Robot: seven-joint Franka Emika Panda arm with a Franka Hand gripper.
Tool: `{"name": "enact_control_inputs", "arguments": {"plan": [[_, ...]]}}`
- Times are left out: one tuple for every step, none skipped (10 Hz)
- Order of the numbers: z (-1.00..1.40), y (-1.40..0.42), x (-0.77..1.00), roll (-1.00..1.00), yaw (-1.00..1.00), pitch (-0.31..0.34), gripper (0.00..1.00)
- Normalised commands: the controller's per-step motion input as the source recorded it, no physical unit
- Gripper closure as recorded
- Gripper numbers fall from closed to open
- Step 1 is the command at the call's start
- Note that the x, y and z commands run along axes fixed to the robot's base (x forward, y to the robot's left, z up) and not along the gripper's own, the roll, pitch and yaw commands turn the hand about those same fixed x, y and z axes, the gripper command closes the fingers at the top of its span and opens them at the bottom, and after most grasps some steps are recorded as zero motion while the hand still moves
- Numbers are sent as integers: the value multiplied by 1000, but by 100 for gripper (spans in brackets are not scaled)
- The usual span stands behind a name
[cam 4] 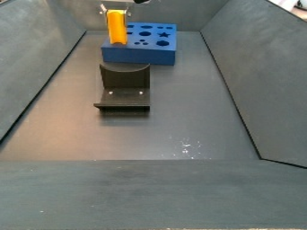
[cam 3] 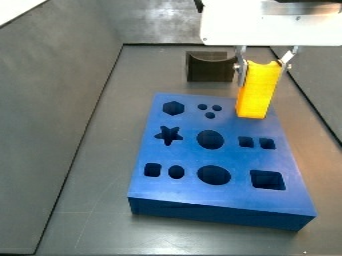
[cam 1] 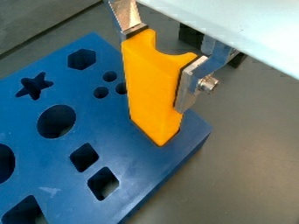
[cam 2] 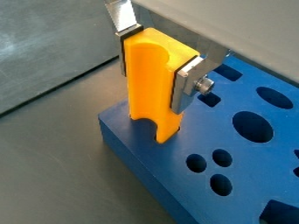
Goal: Pick up the arch object. Move up. Place the arch object on the fixture. Regrasp the arch object. Move to above the board. Insert the arch object.
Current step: Insert the arch object.
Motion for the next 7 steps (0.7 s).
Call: {"name": "enact_control_inputs", "arguments": {"plan": [[-371, 0, 0, 9, 0, 0, 100], [-743, -40, 0, 80, 0, 0, 100], [-1000, -77, 0, 120, -29, 0, 100], [-1000, -91, 0, 130, -43, 0, 100], [-986, -63, 0, 133, -37, 0, 100], [-183, 0, 0, 0, -40, 0, 100], [0, 0, 0, 0, 0, -7, 100]]}}
